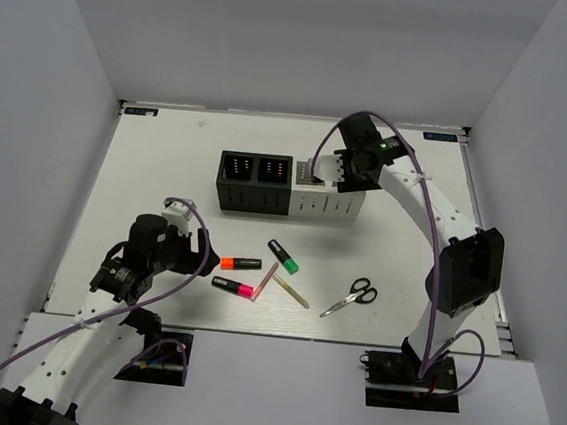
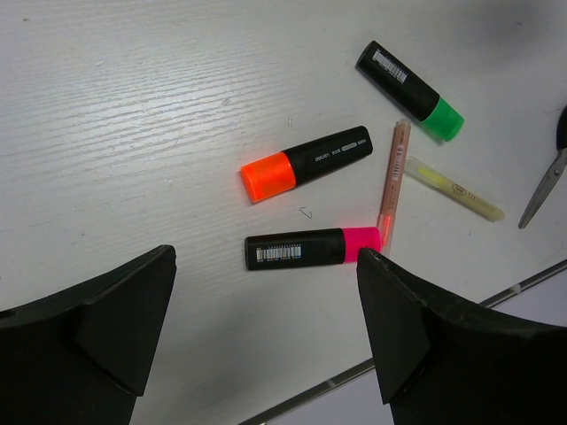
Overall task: Sort the stationery into containers
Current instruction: Place the stationery in the storage box.
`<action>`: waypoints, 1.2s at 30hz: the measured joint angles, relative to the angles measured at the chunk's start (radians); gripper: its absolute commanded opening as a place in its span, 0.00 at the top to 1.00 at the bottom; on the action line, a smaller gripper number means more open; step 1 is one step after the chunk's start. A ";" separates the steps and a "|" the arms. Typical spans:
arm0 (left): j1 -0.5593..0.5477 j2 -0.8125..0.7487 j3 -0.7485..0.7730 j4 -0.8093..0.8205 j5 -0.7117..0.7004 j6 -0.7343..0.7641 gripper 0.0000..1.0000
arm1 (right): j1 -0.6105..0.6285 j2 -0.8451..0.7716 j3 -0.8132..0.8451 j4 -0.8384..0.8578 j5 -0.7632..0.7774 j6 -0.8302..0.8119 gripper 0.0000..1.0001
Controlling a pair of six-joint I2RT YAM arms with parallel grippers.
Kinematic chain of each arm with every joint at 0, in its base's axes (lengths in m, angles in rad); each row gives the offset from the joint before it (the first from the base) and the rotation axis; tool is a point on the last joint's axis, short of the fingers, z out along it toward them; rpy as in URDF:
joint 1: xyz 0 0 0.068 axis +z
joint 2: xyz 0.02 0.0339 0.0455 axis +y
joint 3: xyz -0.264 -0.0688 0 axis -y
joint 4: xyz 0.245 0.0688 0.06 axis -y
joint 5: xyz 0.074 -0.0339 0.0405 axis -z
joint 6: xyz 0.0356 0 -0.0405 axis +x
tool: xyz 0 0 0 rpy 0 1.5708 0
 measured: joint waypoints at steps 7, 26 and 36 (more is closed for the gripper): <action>0.000 0.000 0.000 0.000 0.000 0.000 0.07 | -0.005 0.098 0.077 -0.018 -0.003 -0.008 0.99; 0.000 0.000 0.000 0.000 0.004 0.000 0.07 | -0.004 0.106 0.081 -0.005 -0.047 -0.011 0.32; 0.000 0.005 0.000 0.000 0.004 0.000 0.07 | -0.004 0.073 0.057 0.013 -0.052 -0.011 0.30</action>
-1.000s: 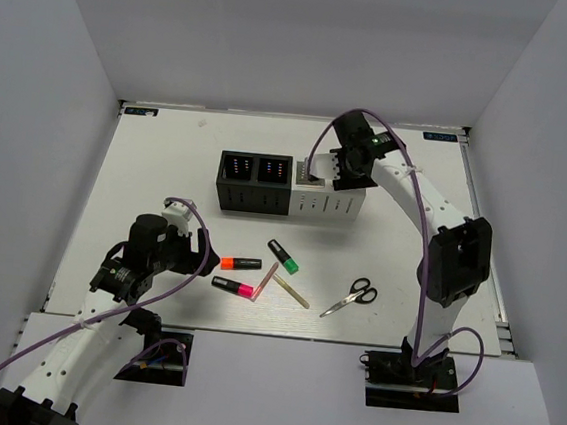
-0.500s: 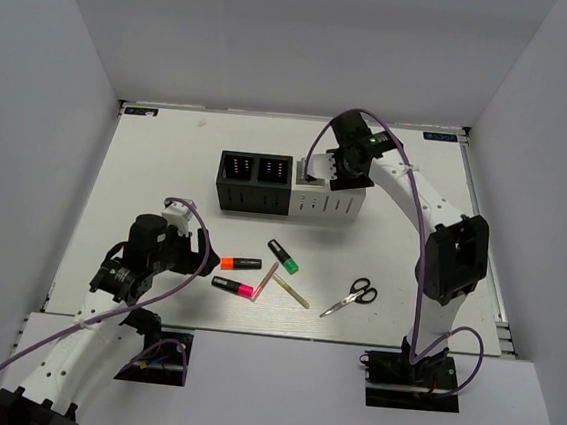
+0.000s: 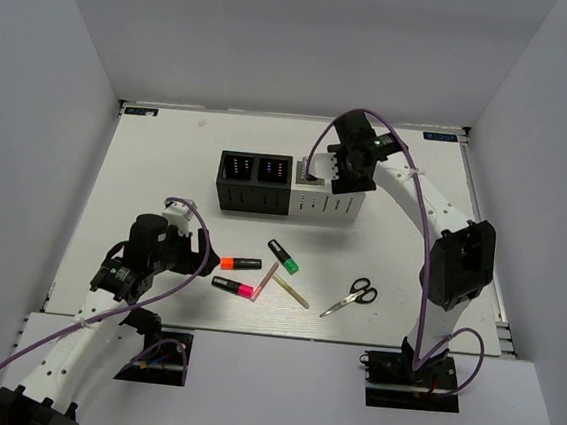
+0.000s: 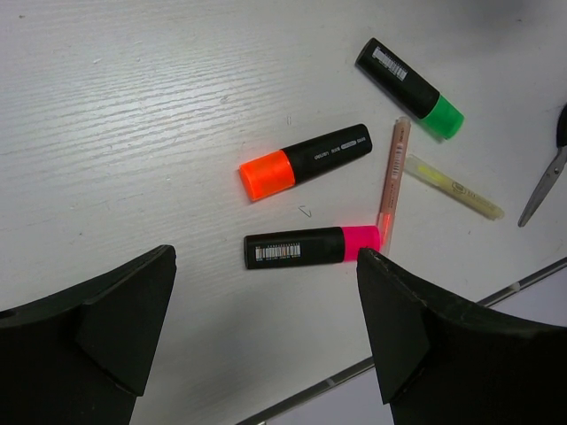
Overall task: Sort the stationery into containers
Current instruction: Place the stationery in the storage box, then pick up the pen from the center of the board.
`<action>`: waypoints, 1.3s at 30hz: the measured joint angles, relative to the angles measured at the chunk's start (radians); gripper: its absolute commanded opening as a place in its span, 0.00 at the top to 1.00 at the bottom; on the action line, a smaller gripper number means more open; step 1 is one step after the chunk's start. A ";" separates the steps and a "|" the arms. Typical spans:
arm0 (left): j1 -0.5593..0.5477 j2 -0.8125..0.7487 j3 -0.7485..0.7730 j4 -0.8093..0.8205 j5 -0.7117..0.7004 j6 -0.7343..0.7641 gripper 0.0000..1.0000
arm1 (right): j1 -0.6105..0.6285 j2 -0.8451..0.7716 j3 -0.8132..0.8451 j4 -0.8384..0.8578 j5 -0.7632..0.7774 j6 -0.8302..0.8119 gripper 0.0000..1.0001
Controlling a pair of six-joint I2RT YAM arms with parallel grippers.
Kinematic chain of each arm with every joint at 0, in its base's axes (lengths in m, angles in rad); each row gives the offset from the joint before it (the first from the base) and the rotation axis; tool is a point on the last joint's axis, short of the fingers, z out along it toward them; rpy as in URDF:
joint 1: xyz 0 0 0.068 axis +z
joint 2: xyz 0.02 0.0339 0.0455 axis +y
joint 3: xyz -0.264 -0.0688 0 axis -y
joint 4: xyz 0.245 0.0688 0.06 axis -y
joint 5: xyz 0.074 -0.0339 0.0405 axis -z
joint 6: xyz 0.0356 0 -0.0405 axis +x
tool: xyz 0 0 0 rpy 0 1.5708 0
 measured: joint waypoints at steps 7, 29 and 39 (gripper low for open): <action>0.000 0.026 0.000 0.017 0.036 -0.008 0.80 | -0.003 -0.119 -0.041 0.048 -0.106 0.169 1.00; -0.517 0.915 0.552 -0.264 -0.195 0.410 0.73 | -0.053 -0.701 -0.838 0.061 -1.111 0.944 1.00; -0.536 1.067 0.618 -0.269 -0.331 0.531 0.27 | -0.088 -0.759 -0.851 0.075 -1.169 0.909 0.96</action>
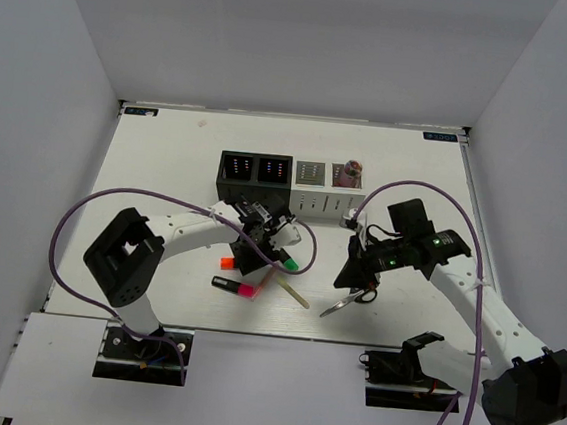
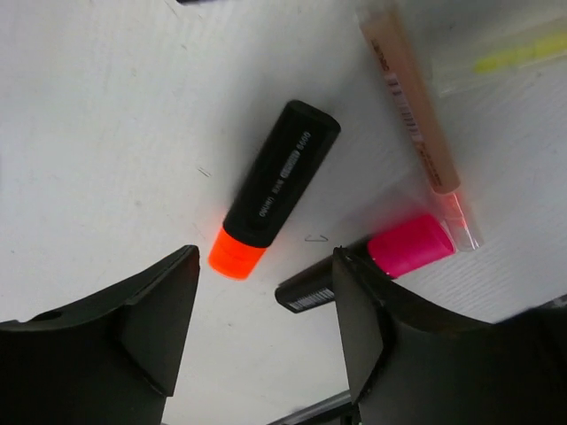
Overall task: Sort the stationery into containers
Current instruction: Pick up the pen from the center of the board.
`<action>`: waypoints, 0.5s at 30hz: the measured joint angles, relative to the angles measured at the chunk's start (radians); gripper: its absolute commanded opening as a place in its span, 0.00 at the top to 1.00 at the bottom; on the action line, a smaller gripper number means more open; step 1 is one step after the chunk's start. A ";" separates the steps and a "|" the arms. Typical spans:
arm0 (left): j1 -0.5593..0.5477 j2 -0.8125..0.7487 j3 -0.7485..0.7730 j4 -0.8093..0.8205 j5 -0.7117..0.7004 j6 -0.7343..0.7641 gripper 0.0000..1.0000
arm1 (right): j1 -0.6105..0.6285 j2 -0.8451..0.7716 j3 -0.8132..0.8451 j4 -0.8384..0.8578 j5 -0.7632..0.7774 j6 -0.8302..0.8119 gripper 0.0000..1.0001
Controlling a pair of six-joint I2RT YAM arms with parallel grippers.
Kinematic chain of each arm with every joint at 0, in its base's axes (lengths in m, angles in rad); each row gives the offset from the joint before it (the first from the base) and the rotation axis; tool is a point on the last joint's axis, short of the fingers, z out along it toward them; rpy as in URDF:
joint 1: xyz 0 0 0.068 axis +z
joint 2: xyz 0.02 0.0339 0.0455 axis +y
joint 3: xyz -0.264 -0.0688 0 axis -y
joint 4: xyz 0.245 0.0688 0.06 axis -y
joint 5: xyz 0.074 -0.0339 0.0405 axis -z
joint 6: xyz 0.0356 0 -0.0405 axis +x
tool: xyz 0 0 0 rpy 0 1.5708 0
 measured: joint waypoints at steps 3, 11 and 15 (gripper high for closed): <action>-0.001 0.000 0.006 0.024 -0.015 0.011 0.24 | -0.006 0.003 0.000 -0.001 -0.011 -0.011 0.96; 0.008 0.017 0.006 0.063 -0.007 0.044 0.33 | -0.023 0.015 0.000 -0.004 -0.035 -0.025 0.94; 0.031 0.047 0.006 0.071 0.027 0.053 0.33 | -0.030 0.015 0.000 -0.006 -0.040 -0.031 0.94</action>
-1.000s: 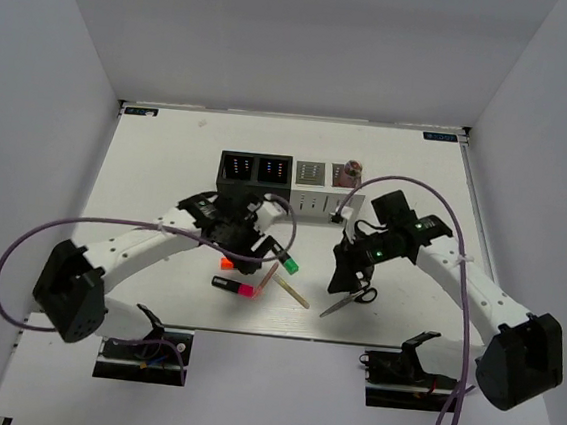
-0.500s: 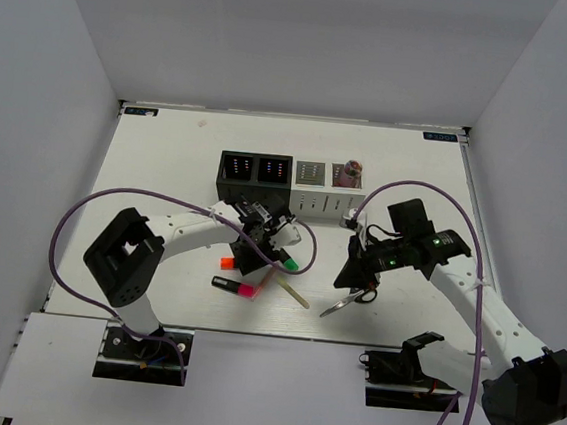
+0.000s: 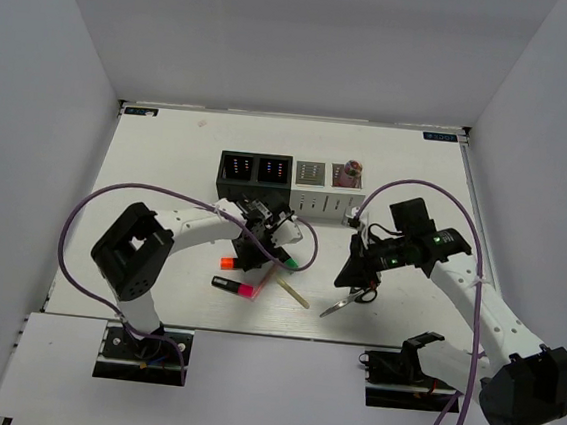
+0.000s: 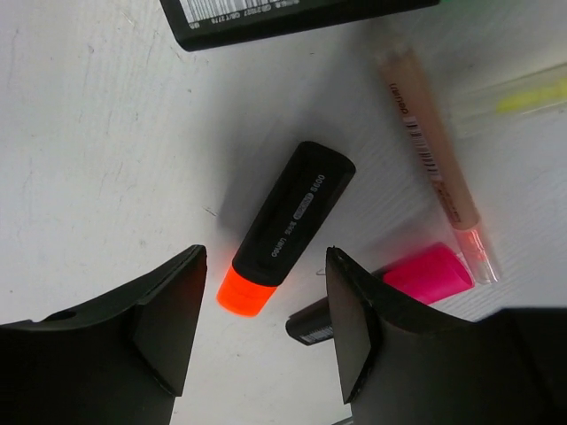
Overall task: Sort the stationery into containers
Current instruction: Pick up the pen from the center of the board.
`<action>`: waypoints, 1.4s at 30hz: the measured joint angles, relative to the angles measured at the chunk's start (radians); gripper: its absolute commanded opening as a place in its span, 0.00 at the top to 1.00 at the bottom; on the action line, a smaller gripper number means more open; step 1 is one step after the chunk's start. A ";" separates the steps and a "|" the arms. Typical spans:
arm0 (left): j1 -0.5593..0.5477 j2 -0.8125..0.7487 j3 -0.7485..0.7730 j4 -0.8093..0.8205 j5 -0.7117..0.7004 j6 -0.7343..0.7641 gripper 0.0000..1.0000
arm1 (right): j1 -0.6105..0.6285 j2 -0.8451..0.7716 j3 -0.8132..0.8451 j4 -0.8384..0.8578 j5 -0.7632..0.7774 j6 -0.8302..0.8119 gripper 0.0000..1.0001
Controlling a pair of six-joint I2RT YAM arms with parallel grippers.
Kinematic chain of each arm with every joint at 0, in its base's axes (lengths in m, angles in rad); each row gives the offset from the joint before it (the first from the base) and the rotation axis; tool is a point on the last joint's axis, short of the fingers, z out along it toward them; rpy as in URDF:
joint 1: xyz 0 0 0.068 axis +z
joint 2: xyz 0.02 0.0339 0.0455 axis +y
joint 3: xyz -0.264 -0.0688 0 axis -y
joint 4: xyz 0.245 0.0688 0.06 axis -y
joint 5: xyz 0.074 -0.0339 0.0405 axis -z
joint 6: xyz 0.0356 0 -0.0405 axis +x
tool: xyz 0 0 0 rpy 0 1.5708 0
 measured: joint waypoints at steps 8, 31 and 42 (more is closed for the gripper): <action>0.054 0.042 0.003 0.004 0.058 0.011 0.32 | -0.015 0.000 0.000 -0.005 -0.014 -0.007 0.94; 0.093 0.090 0.022 0.026 0.138 -0.015 0.93 | -0.042 0.000 0.000 -0.049 -0.067 -0.031 0.50; 0.137 -0.125 0.023 0.155 0.116 -0.105 1.00 | -0.047 -0.004 -0.001 -0.048 -0.066 -0.047 1.00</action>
